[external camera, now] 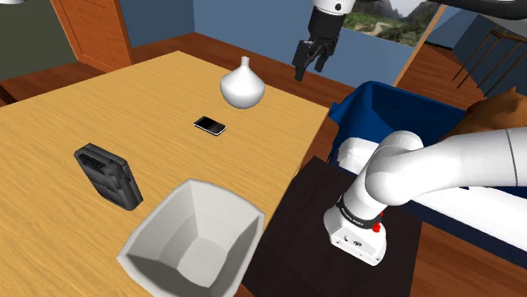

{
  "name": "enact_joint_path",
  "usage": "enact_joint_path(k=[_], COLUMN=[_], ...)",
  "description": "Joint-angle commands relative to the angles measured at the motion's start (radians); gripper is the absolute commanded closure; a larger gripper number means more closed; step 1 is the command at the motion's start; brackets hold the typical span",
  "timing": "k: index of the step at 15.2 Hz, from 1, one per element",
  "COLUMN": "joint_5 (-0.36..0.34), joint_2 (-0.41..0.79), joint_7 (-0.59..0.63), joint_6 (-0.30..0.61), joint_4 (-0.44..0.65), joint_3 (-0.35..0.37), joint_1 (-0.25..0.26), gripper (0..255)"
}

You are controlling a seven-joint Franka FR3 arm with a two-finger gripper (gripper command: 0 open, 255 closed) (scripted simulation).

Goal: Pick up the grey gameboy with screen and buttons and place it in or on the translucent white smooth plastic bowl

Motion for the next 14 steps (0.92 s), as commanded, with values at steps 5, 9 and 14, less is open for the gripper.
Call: enact_joint_path(k=[5, 9, 14], joint_5=[0.058, 0.109, 0.157], joint_2=[0.058, 0.13, 0.239], joint_7=[0.076, 0.15, 0.241], joint_6=[0.04, 0.083, 0.137], joint_4=[0.007, 0.029, 0.081], joint_3=[0.072, 0.144, 0.232], joint_1=[0.033, 0.062, 0.093], gripper=[0, 0, 0])
